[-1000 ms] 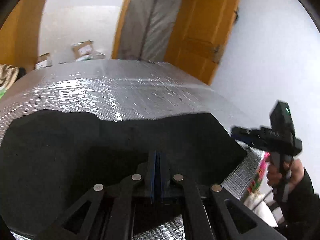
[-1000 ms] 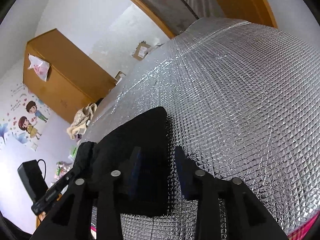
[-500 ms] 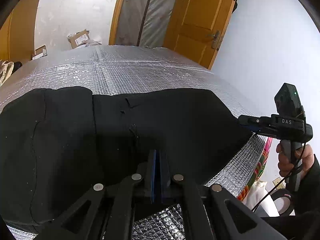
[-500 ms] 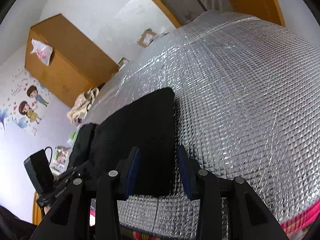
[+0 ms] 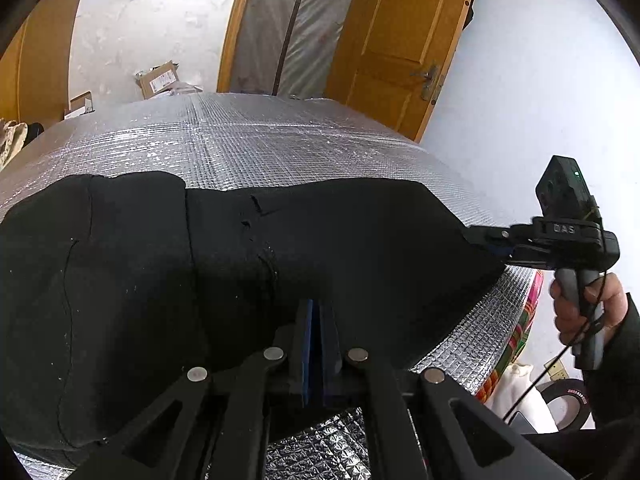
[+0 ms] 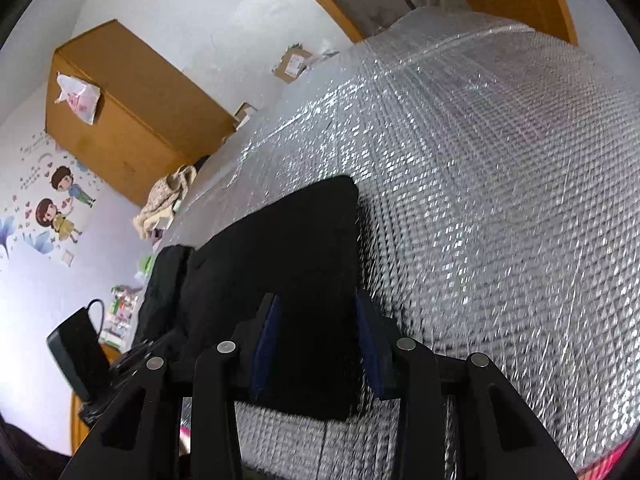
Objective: Fold clothes
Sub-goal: 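Press the folded sweatshirt flat with both tools resting on it, then grasp the sweatshirt end with the right tool and fold it over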
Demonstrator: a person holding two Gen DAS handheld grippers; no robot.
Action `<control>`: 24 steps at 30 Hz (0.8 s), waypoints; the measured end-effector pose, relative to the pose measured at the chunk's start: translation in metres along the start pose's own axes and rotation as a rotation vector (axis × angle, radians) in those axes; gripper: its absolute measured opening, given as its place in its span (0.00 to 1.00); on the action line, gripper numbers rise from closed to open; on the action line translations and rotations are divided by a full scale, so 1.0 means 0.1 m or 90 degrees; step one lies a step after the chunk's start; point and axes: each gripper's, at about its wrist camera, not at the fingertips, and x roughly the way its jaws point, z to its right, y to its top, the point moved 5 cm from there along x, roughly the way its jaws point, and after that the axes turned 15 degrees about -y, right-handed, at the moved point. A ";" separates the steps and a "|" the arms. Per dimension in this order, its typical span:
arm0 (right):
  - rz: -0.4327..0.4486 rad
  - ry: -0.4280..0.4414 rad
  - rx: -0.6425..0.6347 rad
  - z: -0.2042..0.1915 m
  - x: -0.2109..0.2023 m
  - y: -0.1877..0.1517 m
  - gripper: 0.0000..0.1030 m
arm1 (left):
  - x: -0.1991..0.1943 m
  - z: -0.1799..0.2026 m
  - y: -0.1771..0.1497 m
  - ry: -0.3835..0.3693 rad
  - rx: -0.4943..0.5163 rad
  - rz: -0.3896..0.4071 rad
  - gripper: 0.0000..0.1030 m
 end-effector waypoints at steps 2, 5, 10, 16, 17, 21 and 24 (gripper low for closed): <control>-0.022 0.014 -0.003 -0.01 -0.02 -0.07 0.39 | 0.00 0.00 0.00 -0.001 0.001 0.002 0.03; -0.045 0.030 -0.008 -0.03 -0.04 -0.15 0.39 | 0.00 -0.01 -0.01 -0.002 0.003 0.004 0.03; -0.048 0.050 0.014 -0.05 0.05 -0.12 0.38 | -0.01 -0.01 -0.01 -0.002 0.006 0.005 0.03; -0.037 0.062 0.030 -0.08 0.15 -0.11 0.20 | -0.02 -0.01 -0.03 -0.004 0.004 0.007 0.03; -0.034 0.066 0.037 -0.07 0.15 -0.12 0.18 | -0.02 0.00 -0.03 -0.003 0.006 0.006 0.03; -0.012 0.075 0.062 -0.03 0.11 -0.11 0.14 | 0.02 0.02 -0.02 0.003 0.014 0.002 0.03; 0.007 0.071 0.075 0.01 0.05 -0.06 0.13 | 0.08 0.04 0.02 0.005 0.026 -0.006 0.03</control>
